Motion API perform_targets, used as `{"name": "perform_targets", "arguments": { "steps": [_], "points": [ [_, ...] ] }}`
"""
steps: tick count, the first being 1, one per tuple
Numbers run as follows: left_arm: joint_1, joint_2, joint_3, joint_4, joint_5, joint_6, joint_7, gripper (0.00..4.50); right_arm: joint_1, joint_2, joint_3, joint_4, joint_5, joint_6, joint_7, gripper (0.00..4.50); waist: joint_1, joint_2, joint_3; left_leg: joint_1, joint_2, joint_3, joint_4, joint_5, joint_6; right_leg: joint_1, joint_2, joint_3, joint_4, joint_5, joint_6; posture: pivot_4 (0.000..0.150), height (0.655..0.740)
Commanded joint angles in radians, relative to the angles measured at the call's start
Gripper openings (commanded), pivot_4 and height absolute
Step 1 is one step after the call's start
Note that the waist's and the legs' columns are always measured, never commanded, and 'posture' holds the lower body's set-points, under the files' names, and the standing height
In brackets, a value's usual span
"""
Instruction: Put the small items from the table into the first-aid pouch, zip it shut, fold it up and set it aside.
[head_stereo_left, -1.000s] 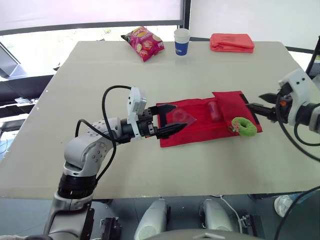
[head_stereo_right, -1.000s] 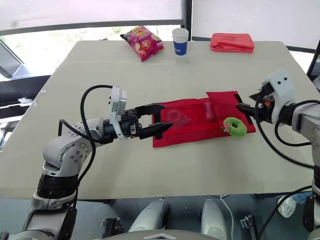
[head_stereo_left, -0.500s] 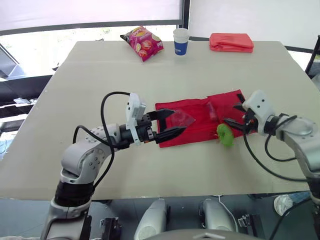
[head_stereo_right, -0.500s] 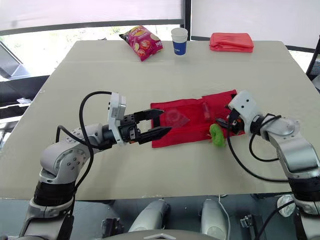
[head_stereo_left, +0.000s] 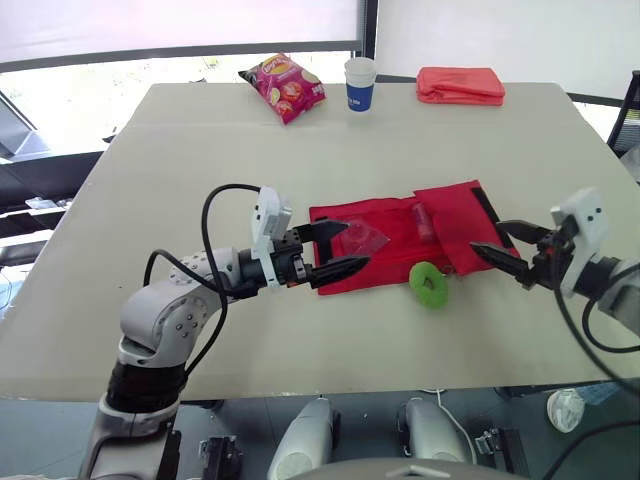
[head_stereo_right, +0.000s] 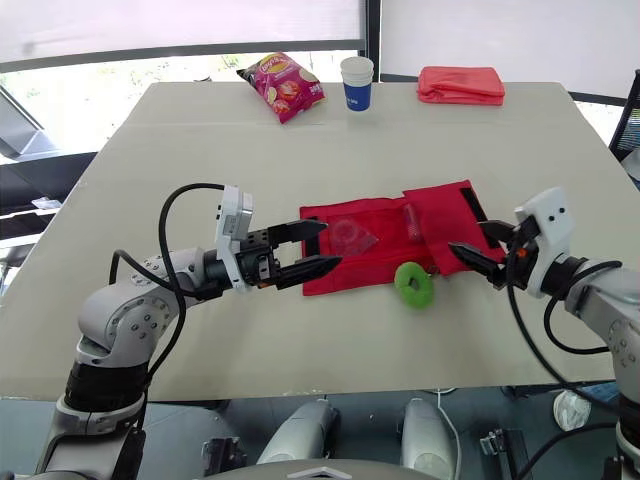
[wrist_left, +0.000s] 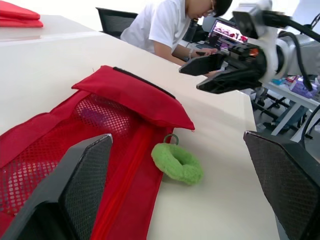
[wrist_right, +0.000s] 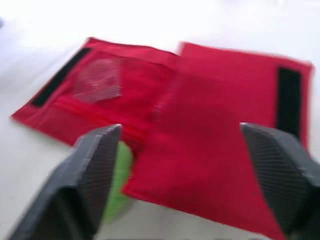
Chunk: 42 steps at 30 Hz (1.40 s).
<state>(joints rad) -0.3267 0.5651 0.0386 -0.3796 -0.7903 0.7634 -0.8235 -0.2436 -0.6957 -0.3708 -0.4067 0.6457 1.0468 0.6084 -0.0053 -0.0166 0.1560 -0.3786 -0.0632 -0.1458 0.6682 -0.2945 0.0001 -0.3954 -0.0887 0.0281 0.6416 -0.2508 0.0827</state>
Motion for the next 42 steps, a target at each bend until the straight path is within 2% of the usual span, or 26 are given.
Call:
{"name": "perform_targets", "arguments": {
  "steps": [1, 4, 9, 13, 16, 18, 19, 20, 24, 25, 29, 32, 37, 42],
  "points": [
    [0.009, 0.011, 0.020, -0.027, -0.024, 0.004, -0.006, 4.50, -0.137, -0.028, 0.036, 0.195, -0.054, 0.044, -0.070, 4.42, -0.005, 0.000, 0.000, 0.000, 0.000, 0.001, 0.000, 0.000, 0.000, 0.000, 0.000, 0.000, 0.000, 0.000, 0.000, 0.150, 0.7400],
    [0.015, 0.015, 0.025, -0.029, -0.021, 0.005, -0.005, 4.50, -0.220, -0.054, 0.076, 0.333, -0.081, 0.053, -0.062, 4.42, -0.007, 0.001, 0.000, 0.000, 0.000, 0.001, 0.000, 0.000, 0.000, -0.001, 0.000, 0.001, 0.001, 0.000, 0.000, 0.150, 0.7400],
    [0.037, 0.028, 0.050, -0.034, -0.025, 0.011, 0.006, 4.50, -0.270, -0.143, 0.201, 0.497, -0.134, 0.040, 0.048, 4.42, -0.006, 0.001, 0.000, -0.001, 0.000, 0.001, -0.001, 0.000, 0.000, -0.001, 0.000, 0.000, -0.001, 0.000, 0.000, 0.150, 0.7400],
    [0.054, 0.033, 0.063, -0.039, -0.026, 0.010, 0.010, 4.50, -0.295, -0.127, 0.284, 0.575, -0.137, 0.013, 0.147, 4.42, -0.010, 0.001, 0.000, 0.000, 0.000, 0.001, 0.000, 0.000, 0.000, -0.001, -0.001, 0.001, 0.000, 0.000, 0.000, 0.150, 0.7400],
    [0.071, 0.043, 0.075, -0.038, -0.027, 0.007, 0.011, 4.50, -0.302, -0.071, 0.257, 0.554, -0.075, 0.044, 0.176, 3.74, -0.016, 0.001, 0.000, 0.000, 0.001, 0.001, 0.000, 0.000, 0.000, -0.001, 0.000, 0.001, 0.000, 0.000, 0.000, 0.150, 0.7400],
    [0.086, 0.055, 0.096, -0.029, -0.030, 0.009, 0.012, 4.50, -0.269, -0.048, 0.224, 0.482, -0.040, 0.080, 0.165, 2.52, -0.016, 0.001, 0.000, 0.000, 0.002, 0.001, -0.001, 0.000, 0.000, -0.002, 0.001, 0.001, 0.000, 0.000, 0.000, 0.150, 0.7400],
    [0.095, 0.061, 0.107, -0.024, -0.032, 0.010, 0.011, 4.50, -0.246, -0.035, 0.206, 0.442, -0.027, 0.097, 0.147, 2.36, -0.014, 0.001, 0.000, 0.000, 0.002, 0.001, -0.001, 0.000, 0.000, -0.002, 0.001, 0.001, 0.000, 0.000, 0.000, 0.150, 0.7400],
    [0.106, 0.068, 0.117, -0.017, -0.031, 0.010, 0.008, 4.50, -0.221, -0.018, 0.181, 0.400, -0.012, 0.118, 0.121, 1.82, -0.014, 0.001, 0.000, -0.001, 0.003, 0.001, -0.001, 0.000, 0.000, -0.002, 0.001, 0.001, 0.000, 0.000, 0.000, 0.150, 0.7400],
    [0.149, 0.094, 0.148, 0.008, -0.025, 0.002, -0.005, 4.50, -0.130, 0.093, 0.036, 0.223, 0.052, 0.225, -0.024, 0.17, -0.007, 0.001, 0.000, 0.000, 0.003, 0.001, -0.001, 0.000, 0.000, -0.002, 0.001, 0.001, 0.000, 0.000, 0.000, 0.150, 0.7400],
    [0.156, 0.099, 0.152, 0.011, -0.023, 0.000, -0.009, 4.50, -0.118, 0.114, 0.012, 0.189, 0.065, 0.247, -0.049, 0.06, -0.006, 0.001, -0.001, 0.000, 0.003, 0.001, -0.001, 0.000, 0.000, -0.001, 0.001, 0.001, 0.000, 0.000, 0.000, 0.150, 0.7400],
    [0.213, 0.121, 0.188, 0.018, -0.031, 0.010, -0.013, 4.50, -0.014, 0.332, -0.139, -0.113, 0.139, 0.408, -0.246, 0.06, -0.006, 0.002, -0.001, -0.001, 0.003, 0.000, -0.001, 0.000, 0.000, -0.002, 0.001, 0.001, 0.001, 0.000, 0.000, 0.150, 0.7400],
    [0.233, 0.118, 0.206, 0.038, -0.040, 0.021, 0.002, 4.50, 0.014, 0.404, -0.211, -0.219, 0.147, 0.472, -0.313, 0.06, -0.006, 0.004, -0.001, -0.001, 0.003, 0.001, -0.002, 0.000, 0.000, -0.003, 0.001, 0.002, 0.001, 0.000, 0.000, 0.150, 0.7400],
    [0.251, 0.096, 0.227, 0.085, -0.072, 0.068, 0.036, 4.50, 0.031, 0.314, -0.285, -0.194, 0.140, 0.492, -0.300, 0.06, -0.003, 0.005, -0.002, 0.000, 0.002, 0.001, -0.001, 0.000, 0.000, -0.003, 0.000, 0.002, 0.001, 0.000, 0.000, 0.150, 0.7400],
    [0.215, 0.053, 0.247, 0.131, -0.114, 0.122, 0.101, 4.50, 0.043, 0.241, -0.201, -0.105, 0.142, 0.433, -0.239, 0.06, -0.009, 0.005, -0.003, 0.000, 0.001, 0.001, -0.002, 0.000, 0.000, -0.002, 0.001, 0.002, 0.001, 0.000, 0.000, 0.150, 0.7400]
  ]
}}
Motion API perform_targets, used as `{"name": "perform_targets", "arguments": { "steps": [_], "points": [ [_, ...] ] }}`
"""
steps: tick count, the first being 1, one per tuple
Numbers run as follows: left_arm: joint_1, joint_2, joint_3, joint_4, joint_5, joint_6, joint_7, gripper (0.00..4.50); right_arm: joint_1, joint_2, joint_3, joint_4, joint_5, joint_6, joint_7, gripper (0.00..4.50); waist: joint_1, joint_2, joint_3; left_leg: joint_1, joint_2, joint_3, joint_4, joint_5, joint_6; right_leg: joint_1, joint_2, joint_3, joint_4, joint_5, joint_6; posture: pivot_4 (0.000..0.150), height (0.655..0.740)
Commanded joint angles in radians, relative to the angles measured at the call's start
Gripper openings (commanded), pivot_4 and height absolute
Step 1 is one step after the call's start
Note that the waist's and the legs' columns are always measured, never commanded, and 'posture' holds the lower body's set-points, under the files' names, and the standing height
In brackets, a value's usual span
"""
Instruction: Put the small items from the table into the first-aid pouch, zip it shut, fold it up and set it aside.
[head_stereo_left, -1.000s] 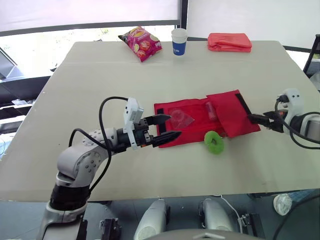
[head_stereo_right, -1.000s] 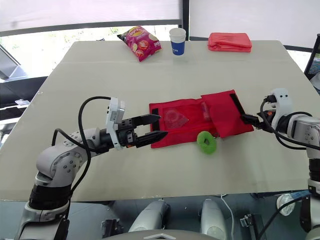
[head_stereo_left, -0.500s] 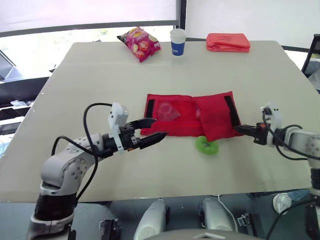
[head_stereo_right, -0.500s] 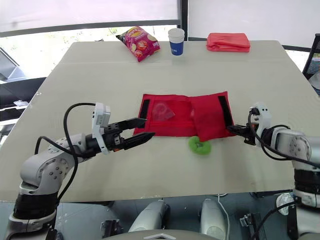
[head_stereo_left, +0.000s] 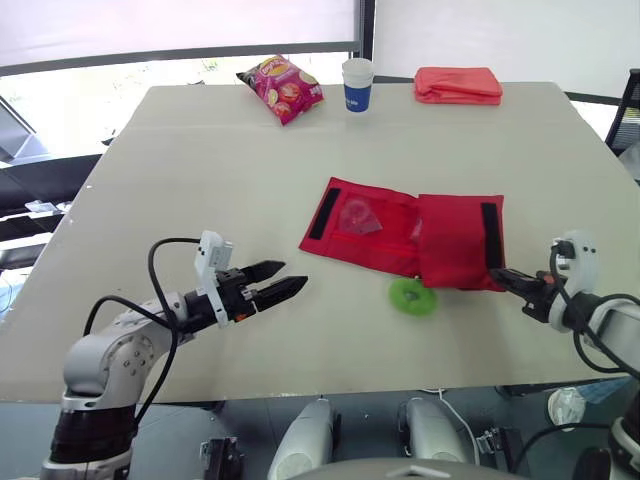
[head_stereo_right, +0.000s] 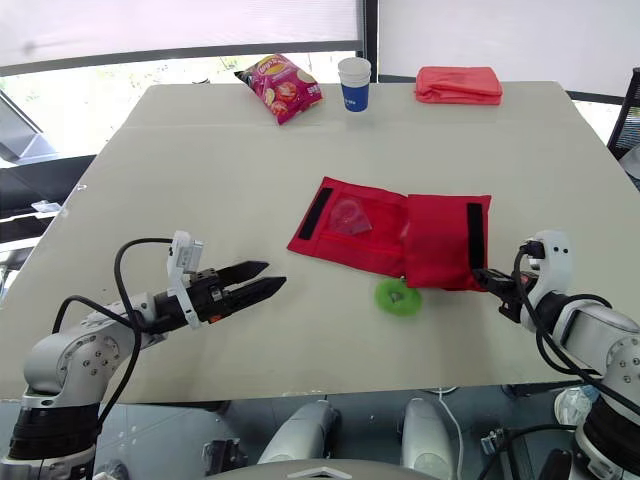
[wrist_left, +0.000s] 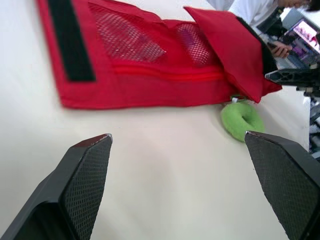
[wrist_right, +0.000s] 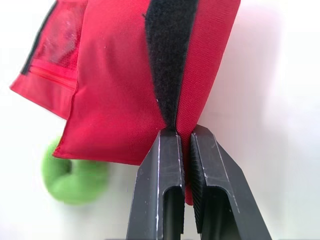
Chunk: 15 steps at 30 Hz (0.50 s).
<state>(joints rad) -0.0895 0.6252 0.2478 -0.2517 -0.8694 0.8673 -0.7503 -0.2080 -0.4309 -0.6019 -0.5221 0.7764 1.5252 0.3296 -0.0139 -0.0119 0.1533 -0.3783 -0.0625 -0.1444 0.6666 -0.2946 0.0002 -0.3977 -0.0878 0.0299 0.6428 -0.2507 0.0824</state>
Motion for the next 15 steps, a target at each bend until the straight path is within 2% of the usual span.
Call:
{"name": "perform_targets", "arguments": {
  "steps": [1, 2, 4, 6, 9, 12, 15],
  "points": [
    [-0.022, -0.016, 0.040, 0.002, -0.041, 0.028, 0.043, 4.50, 0.018, -0.030, 0.035, 0.016, 0.013, -0.069, 0.053, 0.37, -0.001, 0.000, 0.000, 0.000, 0.000, 0.000, 0.000, 0.000, 0.000, 0.000, 0.000, 0.000, 0.000, 0.000, 0.000, 0.150, 0.7400],
    [-0.022, -0.023, 0.043, -0.002, -0.049, 0.040, 0.060, 4.50, 0.034, -0.047, 0.038, 0.013, 0.017, -0.091, 0.075, 0.76, -0.001, 0.000, 0.000, 0.000, 0.000, 0.000, 0.000, 0.000, 0.000, 0.000, 0.000, 0.000, 0.000, 0.000, 0.000, 0.150, 0.7400],
    [-0.031, -0.046, 0.055, -0.005, -0.071, 0.067, 0.109, 4.50, 0.062, -0.086, -0.005, -0.014, 0.041, -0.147, 0.126, 1.22, 0.000, 0.001, -0.001, 0.000, 0.000, 0.000, 0.000, 0.000, 0.000, 0.000, 0.000, 0.000, 0.000, 0.000, 0.000, 0.150, 0.7400],
    [-0.060, -0.075, 0.076, 0.010, -0.097, 0.096, 0.177, 4.50, 0.116, -0.157, -0.063, -0.064, 0.057, -0.251, 0.222, 2.36, 0.003, 0.001, -0.001, -0.001, 0.000, 0.000, 0.001, 0.000, 0.000, 0.000, -0.001, 0.000, 0.000, 0.000, 0.000, 0.150, 0.7400],
    [-0.128, -0.108, 0.086, 0.059, -0.090, 0.128, 0.273, 4.50, 0.189, -0.272, -0.150, -0.136, 0.111, -0.367, 0.381, 3.63, 0.011, -0.001, -0.002, 0.000, 0.000, -0.001, 0.001, 0.000, 0.000, 0.001, 0.000, -0.001, 0.000, 0.000, 0.000, 0.150, 0.7400],
    [-0.199, -0.115, 0.062, 0.126, -0.047, 0.134, 0.311, 4.50, 0.183, -0.349, -0.177, -0.181, 0.174, -0.441, 0.469, 4.44, 0.005, -0.002, -0.003, 0.000, 0.000, -0.001, 0.002, 0.000, 0.000, 0.002, 0.000, -0.001, 0.000, 0.000, 0.000, 0.150, 0.7400],
    [-0.282, -0.126, 0.014, 0.216, -0.003, 0.159, 0.340, 4.50, 0.108, -0.415, -0.168, -0.217, 0.260, -0.500, 0.492, 4.44, 0.000, -0.002, -0.003, 0.001, 0.000, 0.000, 0.001, 0.000, 0.000, 0.002, 0.001, -0.001, 0.000, 0.000, 0.000, 0.150, 0.7400]
  ]
}}
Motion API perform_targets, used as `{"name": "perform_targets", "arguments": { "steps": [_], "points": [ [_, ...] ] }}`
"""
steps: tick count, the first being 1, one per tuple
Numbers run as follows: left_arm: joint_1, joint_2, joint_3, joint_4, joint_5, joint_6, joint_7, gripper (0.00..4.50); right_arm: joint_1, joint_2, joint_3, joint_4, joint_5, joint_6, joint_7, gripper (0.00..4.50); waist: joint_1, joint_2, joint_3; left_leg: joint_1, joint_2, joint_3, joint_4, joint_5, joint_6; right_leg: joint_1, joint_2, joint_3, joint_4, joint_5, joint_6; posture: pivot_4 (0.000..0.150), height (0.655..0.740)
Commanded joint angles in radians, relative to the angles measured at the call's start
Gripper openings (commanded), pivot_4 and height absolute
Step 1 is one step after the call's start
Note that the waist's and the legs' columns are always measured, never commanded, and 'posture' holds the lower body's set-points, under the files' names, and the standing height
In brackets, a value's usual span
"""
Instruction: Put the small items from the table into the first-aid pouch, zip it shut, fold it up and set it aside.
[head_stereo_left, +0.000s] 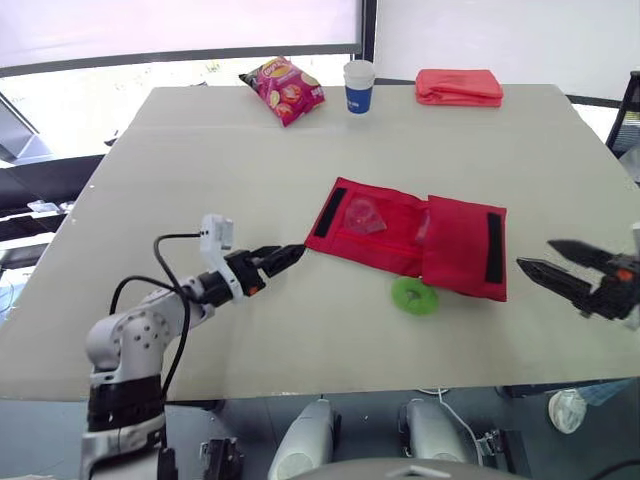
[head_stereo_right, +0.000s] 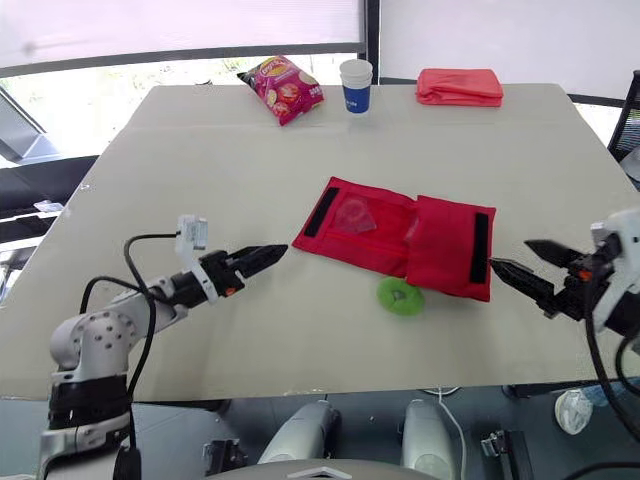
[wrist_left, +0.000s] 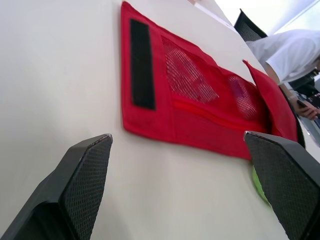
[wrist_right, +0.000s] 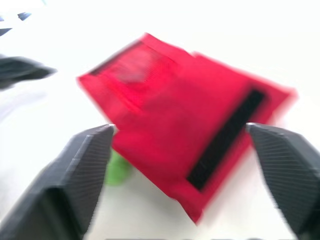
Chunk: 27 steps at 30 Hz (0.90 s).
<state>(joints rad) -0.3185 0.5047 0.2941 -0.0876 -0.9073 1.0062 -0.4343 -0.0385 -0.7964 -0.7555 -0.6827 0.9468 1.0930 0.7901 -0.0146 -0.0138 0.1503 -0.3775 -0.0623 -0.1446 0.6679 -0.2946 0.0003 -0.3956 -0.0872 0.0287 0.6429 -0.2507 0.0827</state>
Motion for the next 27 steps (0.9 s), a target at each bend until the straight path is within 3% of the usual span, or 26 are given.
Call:
{"name": "perform_targets", "arguments": {
  "steps": [1, 6, 14, 21, 27],
  "points": [
    [-0.072, -0.008, -0.048, 0.078, 0.053, 0.026, 0.029, 4.50, -0.079, -0.061, -0.007, -0.060, 0.115, -0.074, 0.023, 4.44, 0.001, 0.000, 0.000, 0.000, 0.000, 0.000, 0.000, 0.000, 0.000, 0.000, 0.000, 0.000, 0.000, 0.000, 0.000, 0.150, 0.7400],
    [-0.166, -0.047, -0.117, 0.202, 0.126, 0.049, 0.038, 4.50, -0.090, -0.104, 0.050, -0.096, 0.161, -0.115, -0.024, 4.44, 0.012, -0.004, -0.002, -0.002, -0.001, -0.002, 0.000, 0.000, 0.000, 0.000, -0.002, -0.002, -0.001, 0.000, 0.000, 0.150, 0.7400],
    [-0.247, -0.218, 0.071, 0.226, -0.055, 0.301, 0.177, 4.50, -0.027, -0.138, 0.025, -0.126, 0.255, -0.153, -0.088, 4.44, 0.033, -0.003, -0.002, -0.002, -0.002, -0.002, 0.002, 0.000, 0.000, 0.001, -0.003, -0.002, -0.001, 0.000, 0.000, 0.150, 0.7400],
    [-0.274, -0.361, 0.143, 0.172, -0.091, 0.322, 0.299, 4.50, 0.032, -0.170, 0.021, -0.130, 0.278, -0.196, -0.104, 4.44, 0.033, -0.004, -0.002, -0.002, -0.003, -0.002, 0.002, 0.000, 0.000, 0.001, -0.003, -0.001, -0.001, 0.000, 0.000, 0.150, 0.7400],
    [-0.280, -0.434, 0.172, 0.129, -0.119, 0.349, 0.391, 4.50, 0.088, -0.218, 0.034, -0.123, 0.186, -0.239, -0.053, 4.44, 0.032, -0.004, -0.002, -0.002, -0.003, -0.002, 0.002, 0.000, 0.000, 0.001, -0.003, -0.001, -0.001, 0.000, 0.000, 0.150, 0.7400]
  ]
}}
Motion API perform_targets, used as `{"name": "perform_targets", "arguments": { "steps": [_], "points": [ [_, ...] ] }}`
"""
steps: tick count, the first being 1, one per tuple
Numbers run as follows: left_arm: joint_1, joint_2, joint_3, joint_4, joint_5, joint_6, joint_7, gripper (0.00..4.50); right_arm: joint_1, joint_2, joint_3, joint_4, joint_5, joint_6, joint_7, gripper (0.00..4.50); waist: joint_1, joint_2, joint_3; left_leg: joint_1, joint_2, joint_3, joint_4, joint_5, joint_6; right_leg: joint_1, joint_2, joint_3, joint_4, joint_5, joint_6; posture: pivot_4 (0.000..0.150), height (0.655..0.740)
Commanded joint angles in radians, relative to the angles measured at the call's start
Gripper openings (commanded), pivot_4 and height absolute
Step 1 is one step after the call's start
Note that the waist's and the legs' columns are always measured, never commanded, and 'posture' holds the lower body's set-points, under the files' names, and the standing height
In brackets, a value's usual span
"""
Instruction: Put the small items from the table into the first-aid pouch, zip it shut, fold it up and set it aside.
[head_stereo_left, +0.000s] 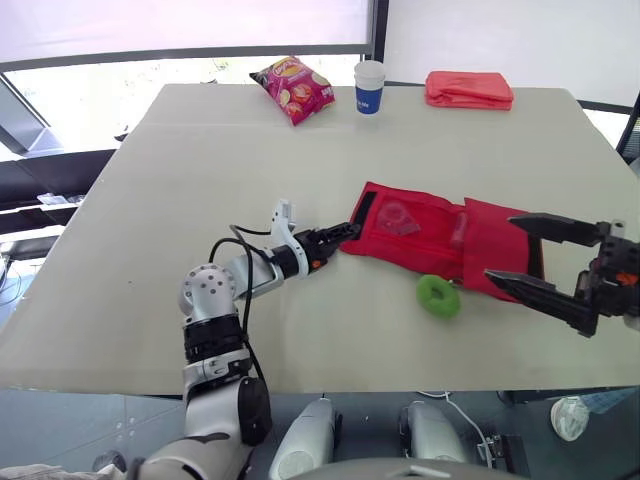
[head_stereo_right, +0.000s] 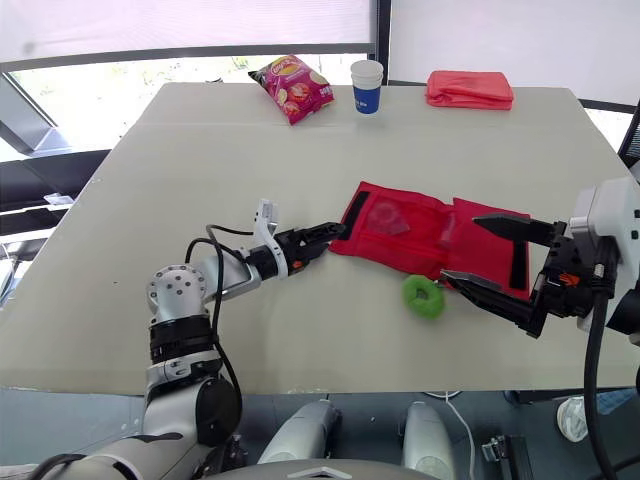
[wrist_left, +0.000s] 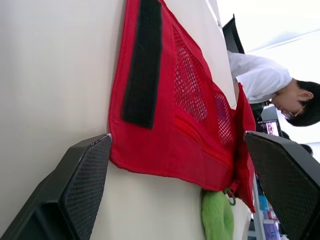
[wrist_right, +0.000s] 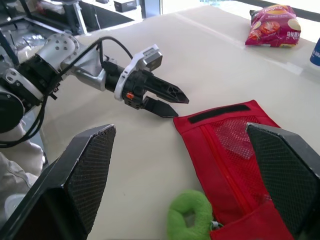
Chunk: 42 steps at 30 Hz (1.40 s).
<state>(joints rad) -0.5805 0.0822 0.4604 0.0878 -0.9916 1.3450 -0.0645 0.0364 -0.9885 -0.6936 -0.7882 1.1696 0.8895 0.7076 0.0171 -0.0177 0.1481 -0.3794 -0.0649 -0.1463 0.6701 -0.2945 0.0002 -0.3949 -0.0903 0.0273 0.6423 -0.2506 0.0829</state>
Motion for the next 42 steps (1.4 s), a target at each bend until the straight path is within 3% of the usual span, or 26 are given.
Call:
{"name": "perform_targets", "arguments": {
  "steps": [1, 4, 8, 11, 15, 20, 30, 34, 37, 42],
  "points": [
    [-0.017, 0.004, -0.017, -0.054, -0.017, 0.005, 0.009, 4.50, 0.019, -0.029, -0.027, -0.016, -0.043, -0.041, 0.036, 4.44, -0.001, 0.000, 0.000, 0.000, 0.000, 0.000, 0.000, 0.000, 0.000, 0.000, 0.000, 0.000, 0.000, 0.000, 0.000, 0.150, 0.7400],
    [0.002, 0.162, -0.249, -0.107, 0.140, -0.105, -0.157, 4.50, 0.023, -0.035, -0.029, -0.006, -0.047, -0.056, 0.044, 4.44, -0.005, -0.001, 0.000, 0.000, 0.000, 0.002, 0.000, 0.000, 0.000, 0.000, 0.001, 0.000, 0.000, 0.000, 0.000, 0.150, 0.7400],
    [-0.044, 0.191, -0.301, -0.044, 0.184, -0.126, -0.193, 4.50, 0.021, -0.033, -0.012, -0.002, -0.060, -0.071, 0.040, 4.44, 0.001, 0.000, 0.000, 0.001, 0.000, 0.001, -0.001, 0.000, 0.000, 0.000, 0.001, 0.001, 0.000, 0.000, 0.000, 0.150, 0.7400],
    [-0.087, 0.151, -0.266, -0.002, 0.184, -0.084, -0.149, 4.50, 0.018, -0.029, -0.007, -0.004, -0.054, -0.075, 0.029, 4.44, 0.001, 0.000, 0.000, 0.000, 0.000, 0.001, 0.000, 0.000, 0.000, 0.000, 0.001, 0.000, 0.000, 0.000, 0.000, 0.150, 0.7400],
    [-0.167, 0.026, -0.087, 0.096, 0.100, 0.043, -0.015, 4.50, 0.023, -0.028, -0.015, -0.008, -0.045, -0.074, 0.015, 4.44, -0.001, -0.001, 0.001, 0.000, 0.000, 0.000, 0.000, 0.000, 0.000, 0.000, 0.001, 0.000, 0.000, 0.000, 0.000, 0.150, 0.7400],
    [-0.191, -0.058, 0.038, 0.105, 0.056, 0.086, 0.055, 4.50, 0.037, -0.024, -0.028, -0.021, -0.034, -0.071, -0.003, 4.44, -0.007, -0.002, 0.001, 0.000, 0.000, 0.000, 0.000, 0.000, 0.000, 0.000, 0.001, 0.000, 0.000, 0.000, 0.000, 0.150, 0.7400],
    [-0.022, -0.138, -0.055, -0.065, 0.105, -0.082, 0.038, 4.50, 0.087, -0.042, -0.084, -0.043, 0.015, -0.054, -0.038, 4.44, 0.005, -0.002, 0.001, 0.000, 0.000, 0.001, 0.000, 0.000, 0.000, 0.000, 0.001, 0.001, 0.000, 0.000, 0.000, 0.150, 0.7400],
    [-0.002, -0.086, -0.076, -0.144, 0.112, -0.079, 0.046, 4.50, 0.102, -0.054, -0.117, -0.041, 0.041, -0.045, -0.041, 4.44, 0.000, -0.002, 0.001, 0.000, 0.000, 0.001, 0.000, 0.000, 0.000, 0.000, 0.001, 0.001, 0.000, 0.000, 0.000, 0.150, 0.7400],
    [0.029, 0.041, -0.216, -0.233, 0.201, -0.138, -0.031, 4.50, 0.109, -0.056, -0.107, -0.038, 0.038, -0.052, -0.044, 4.44, -0.004, -0.002, 0.001, 0.000, 0.001, 0.001, 0.000, 0.000, 0.000, 0.000, 0.002, 0.001, 0.000, 0.000, 0.000, 0.150, 0.7400],
    [0.042, 0.095, -0.315, -0.198, 0.286, -0.227, -0.096, 4.50, 0.093, -0.056, -0.071, -0.032, 0.037, -0.064, -0.058, 4.44, 0.006, -0.001, 0.000, 0.000, 0.000, 0.002, 0.000, 0.000, 0.000, 0.000, 0.001, 0.001, 0.000, 0.000, 0.000, 0.150, 0.7400]
  ]
}}
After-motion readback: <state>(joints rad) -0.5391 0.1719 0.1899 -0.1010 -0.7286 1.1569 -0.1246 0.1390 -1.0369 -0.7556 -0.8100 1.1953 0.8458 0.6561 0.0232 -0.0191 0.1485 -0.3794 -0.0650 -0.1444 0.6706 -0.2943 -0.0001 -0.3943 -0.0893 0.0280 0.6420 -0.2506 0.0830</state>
